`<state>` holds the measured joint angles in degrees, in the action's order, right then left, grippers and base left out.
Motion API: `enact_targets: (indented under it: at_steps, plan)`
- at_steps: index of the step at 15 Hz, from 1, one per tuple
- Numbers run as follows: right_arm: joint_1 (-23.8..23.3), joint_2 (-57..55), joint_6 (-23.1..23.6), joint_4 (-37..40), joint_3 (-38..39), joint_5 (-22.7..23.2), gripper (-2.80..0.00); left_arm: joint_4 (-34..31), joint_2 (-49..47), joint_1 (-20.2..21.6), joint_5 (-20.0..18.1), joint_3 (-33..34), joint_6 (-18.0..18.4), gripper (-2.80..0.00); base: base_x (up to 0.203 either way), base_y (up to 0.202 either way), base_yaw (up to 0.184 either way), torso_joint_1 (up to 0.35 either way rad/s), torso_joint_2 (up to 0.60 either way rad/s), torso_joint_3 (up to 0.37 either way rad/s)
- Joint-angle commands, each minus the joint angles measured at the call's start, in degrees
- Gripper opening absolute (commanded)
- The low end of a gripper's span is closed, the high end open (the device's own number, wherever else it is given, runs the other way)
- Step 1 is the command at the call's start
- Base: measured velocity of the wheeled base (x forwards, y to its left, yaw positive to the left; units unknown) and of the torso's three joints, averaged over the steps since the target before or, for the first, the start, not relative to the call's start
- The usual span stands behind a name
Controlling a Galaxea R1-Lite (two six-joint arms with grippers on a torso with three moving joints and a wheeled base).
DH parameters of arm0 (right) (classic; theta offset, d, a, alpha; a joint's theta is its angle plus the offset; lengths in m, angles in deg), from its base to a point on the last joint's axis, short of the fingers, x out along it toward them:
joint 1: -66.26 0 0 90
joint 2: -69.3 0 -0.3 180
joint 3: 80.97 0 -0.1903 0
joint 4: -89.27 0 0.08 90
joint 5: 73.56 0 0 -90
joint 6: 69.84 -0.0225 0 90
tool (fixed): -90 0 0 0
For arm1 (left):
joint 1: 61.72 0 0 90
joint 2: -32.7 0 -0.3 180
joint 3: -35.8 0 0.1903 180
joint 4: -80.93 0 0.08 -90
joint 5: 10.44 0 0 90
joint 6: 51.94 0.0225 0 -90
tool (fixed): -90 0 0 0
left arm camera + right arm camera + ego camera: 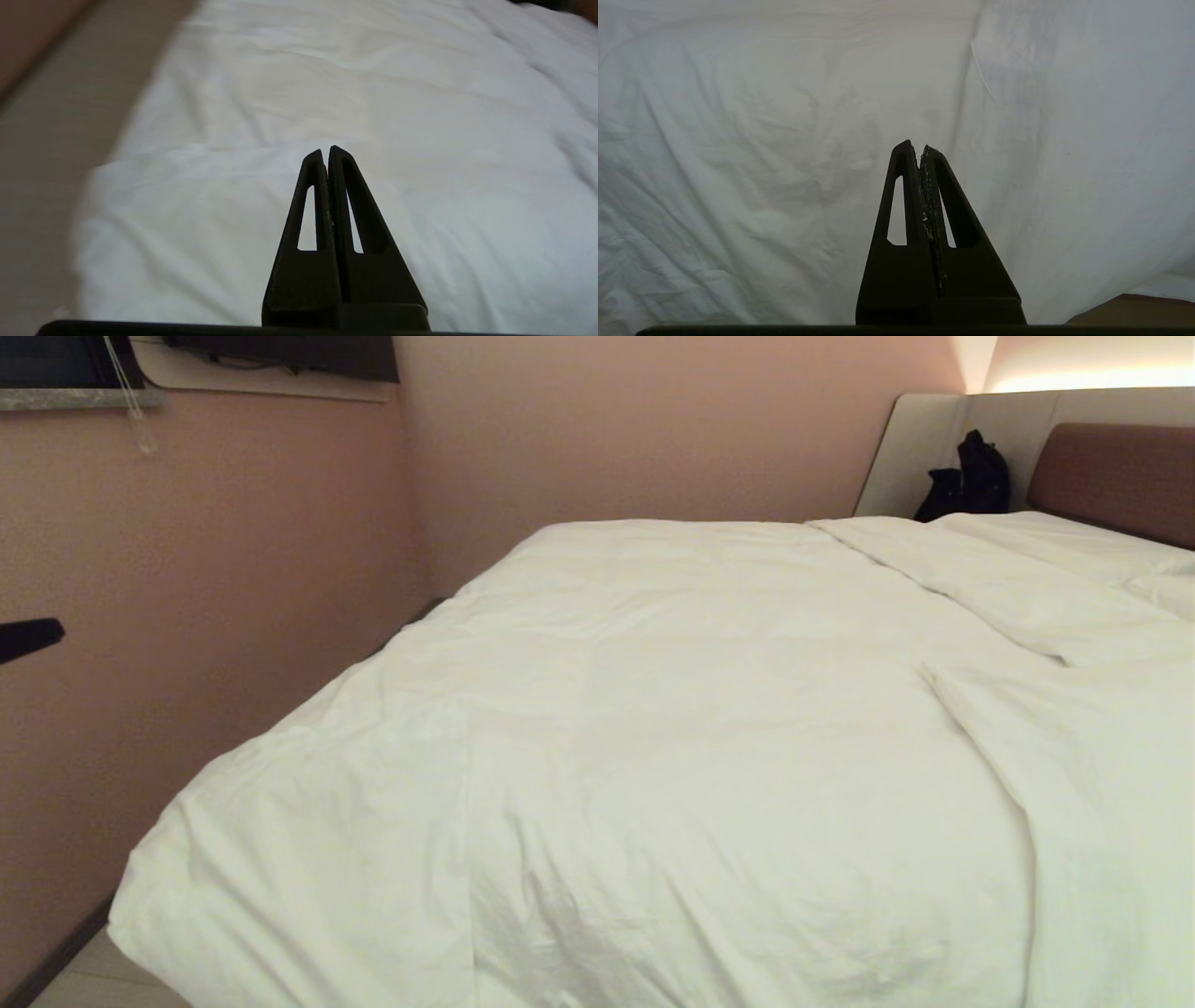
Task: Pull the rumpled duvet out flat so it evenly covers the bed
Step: Flatten the corners of the folded blanket
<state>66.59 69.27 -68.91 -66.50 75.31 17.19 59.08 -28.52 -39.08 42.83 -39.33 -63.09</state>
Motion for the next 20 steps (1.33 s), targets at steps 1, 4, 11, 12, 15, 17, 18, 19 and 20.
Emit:
enact_targets:
  at_steps: [1, 4, 11, 12, 15, 17, 18, 19, 20]
  plan:
    - [0.0, -0.1, 0.0, 0.0, 0.0, 0.0, -2.80, 0.0, -3.8, -1.6, -7.0, -0.4, -0.2, -2.80, 0.000, 0.000, 0.000, 0.000, 0.00, 0.000]
    - [0.0, -0.1, 0.0, 0.0, 0.0, 0.0, -2.80, 0.8, -10.7, -4.4, -11.7, -2.1, -0.1, -2.80, 0.000, 0.000, 0.000, 0.000, 0.00, 0.000]
    - [0.0, -0.1, 0.0, 0.0, 0.0, 0.0, -2.80, 2.0, -30.3, -17.4, -11.7, -5.9, 24.1, -2.80, 0.000, 0.000, 0.000, 0.000, 0.00, 0.000]
    - [0.0, -0.1, 0.0, 0.0, 0.0, 0.0, -2.80, 1.3, -31.5, -18.0, -11.7, -6.7, 25.3, -2.80, 0.000, 0.000, 0.000, 0.000, 0.00, 0.000]
    - [0.0, -0.1, 0.0, 0.0, 0.0, 0.0, -2.80, -0.2, -35.9, -20.1, -11.3, -8.9, 29.4, -2.80, 0.000, 0.000, 0.000, 0.000, 0.00, 0.000]
    - [0.0, -0.1, 0.0, 0.0, 0.0, 0.0, -2.80, -0.3, -37.7, -20.9, -8.9, -9.4, 31.9, -2.80, 0.000, 0.000, 0.000, 0.000, 0.00, 0.000]
    - [0.0, -0.1, 0.0, 0.0, 0.0, 0.0, -2.80, -0.2, -38.0, -21.1, -8.2, -9.6, 32.4, -2.80, 0.000, 0.000, 0.000, 0.000, 0.00, 0.000]
    - [0.0, -0.1, 0.0, 0.0, 0.0, 0.0, -2.80, 0.1, -39.7, -21.5, -6.4, -10.2, 33.2, -2.80, 0.000, 0.000, 0.000, 0.000, 0.00, 0.000]
    - [0.0, -0.1, 0.0, 0.0, 0.0, 0.0, -2.80, 0.1, -40.9, -21.9, -5.4, -11.3, 33.6, -2.80, 0.000, 0.000, 0.000, 0.000, 0.00, 0.000]
